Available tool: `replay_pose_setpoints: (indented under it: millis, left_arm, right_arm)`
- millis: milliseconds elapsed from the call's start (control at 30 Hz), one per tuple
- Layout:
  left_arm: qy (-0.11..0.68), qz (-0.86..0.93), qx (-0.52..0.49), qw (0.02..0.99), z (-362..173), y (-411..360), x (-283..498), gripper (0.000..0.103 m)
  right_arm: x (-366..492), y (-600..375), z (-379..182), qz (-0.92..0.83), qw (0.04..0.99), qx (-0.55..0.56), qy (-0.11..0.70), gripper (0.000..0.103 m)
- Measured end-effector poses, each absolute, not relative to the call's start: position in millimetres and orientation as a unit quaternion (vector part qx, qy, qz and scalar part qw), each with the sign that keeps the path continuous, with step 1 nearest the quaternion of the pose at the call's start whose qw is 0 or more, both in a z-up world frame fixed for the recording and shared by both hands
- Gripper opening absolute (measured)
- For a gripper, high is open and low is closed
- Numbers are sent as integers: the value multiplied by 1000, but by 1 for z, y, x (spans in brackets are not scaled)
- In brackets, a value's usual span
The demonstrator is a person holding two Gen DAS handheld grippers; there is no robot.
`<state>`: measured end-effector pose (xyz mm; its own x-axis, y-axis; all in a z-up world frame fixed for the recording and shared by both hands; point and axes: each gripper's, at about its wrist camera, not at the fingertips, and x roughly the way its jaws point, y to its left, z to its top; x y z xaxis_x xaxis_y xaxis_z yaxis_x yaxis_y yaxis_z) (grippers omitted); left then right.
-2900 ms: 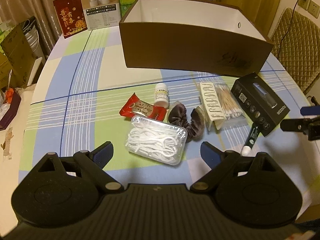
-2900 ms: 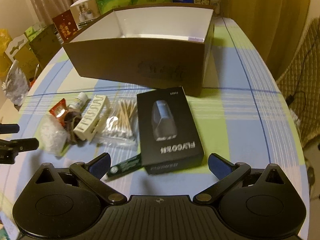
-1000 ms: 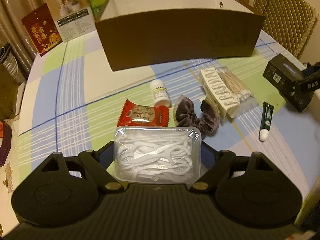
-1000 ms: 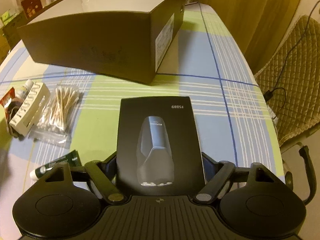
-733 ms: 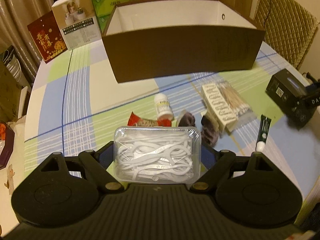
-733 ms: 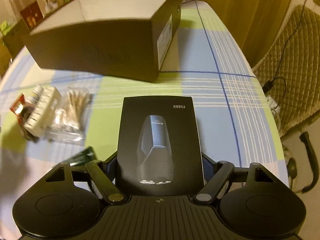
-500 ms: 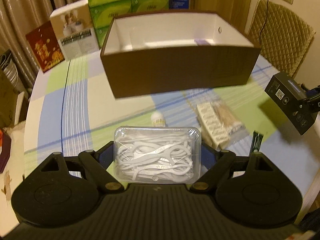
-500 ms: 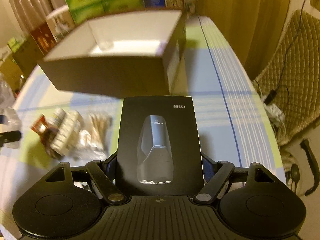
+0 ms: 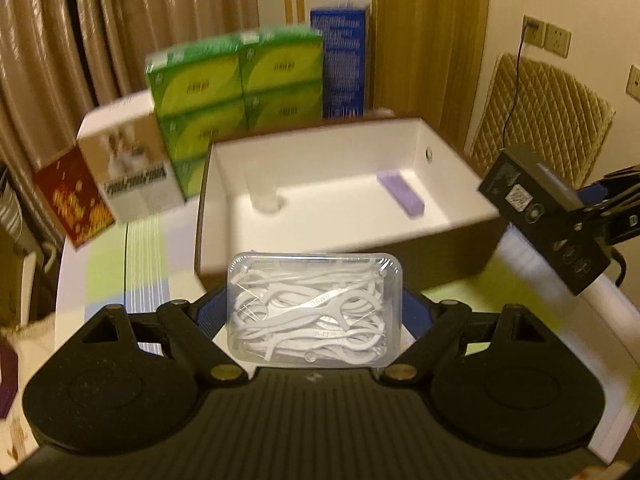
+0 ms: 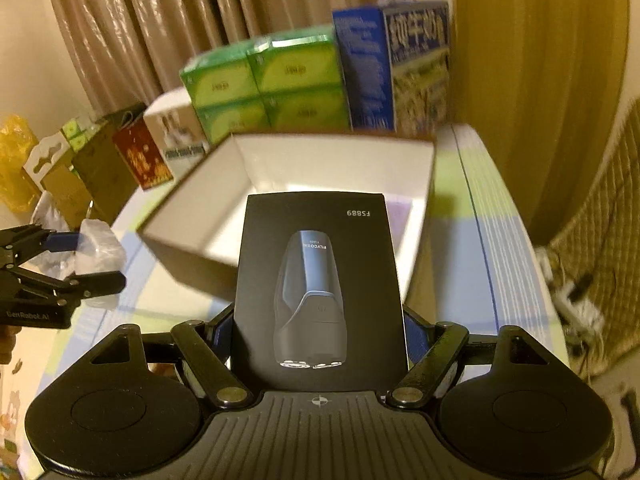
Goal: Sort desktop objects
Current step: 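Carry the FLYCO box and floss-pick box with both tools into the brown box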
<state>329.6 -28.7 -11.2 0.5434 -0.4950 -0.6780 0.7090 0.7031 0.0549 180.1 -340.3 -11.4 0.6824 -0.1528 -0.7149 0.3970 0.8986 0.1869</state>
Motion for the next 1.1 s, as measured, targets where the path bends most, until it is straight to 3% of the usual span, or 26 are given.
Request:
replay_pose_setpoints:
  millis: [433, 1100]
  left_arm:
    - [335, -348, 167, 859, -3, -84, 409, 84]
    - [436, -326, 237, 804, -77, -132, 472, 84]
  right_arm:
    - [269, -381, -12, -152, 902, 132, 383, 76]
    - [323, -410, -73, -116, 872, 123, 459, 76]
